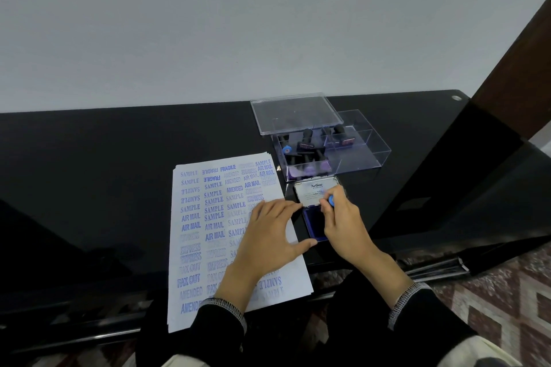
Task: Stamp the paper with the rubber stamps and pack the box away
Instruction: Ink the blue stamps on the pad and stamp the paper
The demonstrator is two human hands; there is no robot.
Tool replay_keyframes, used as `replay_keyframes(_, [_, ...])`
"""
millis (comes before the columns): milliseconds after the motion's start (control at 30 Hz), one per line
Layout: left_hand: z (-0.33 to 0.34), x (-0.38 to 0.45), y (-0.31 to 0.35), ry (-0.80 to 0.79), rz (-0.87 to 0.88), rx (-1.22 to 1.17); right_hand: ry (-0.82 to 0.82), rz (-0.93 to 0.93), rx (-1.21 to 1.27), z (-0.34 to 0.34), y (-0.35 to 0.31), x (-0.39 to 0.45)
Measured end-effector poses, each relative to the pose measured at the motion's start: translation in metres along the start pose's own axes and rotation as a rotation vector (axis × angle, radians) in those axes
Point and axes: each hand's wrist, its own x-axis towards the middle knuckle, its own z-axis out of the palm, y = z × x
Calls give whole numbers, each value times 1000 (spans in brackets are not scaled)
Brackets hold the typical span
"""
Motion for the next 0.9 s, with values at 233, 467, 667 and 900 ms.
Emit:
replay_keyframes(233, [0,0,0,4,0,-3,14,11,-29,6,3,-7])
replay_keyframes(467, [-1,0,1,-8,-3,6,27,27,46,2,0,-3])
replay_keyframes(667, [-1,0,0,-1,-1,2,-17,24,-29,2,-1,-2])
replay_keyframes(900, [-1,-1,1,4,2,14,-27,60,33,-4,-5,5])
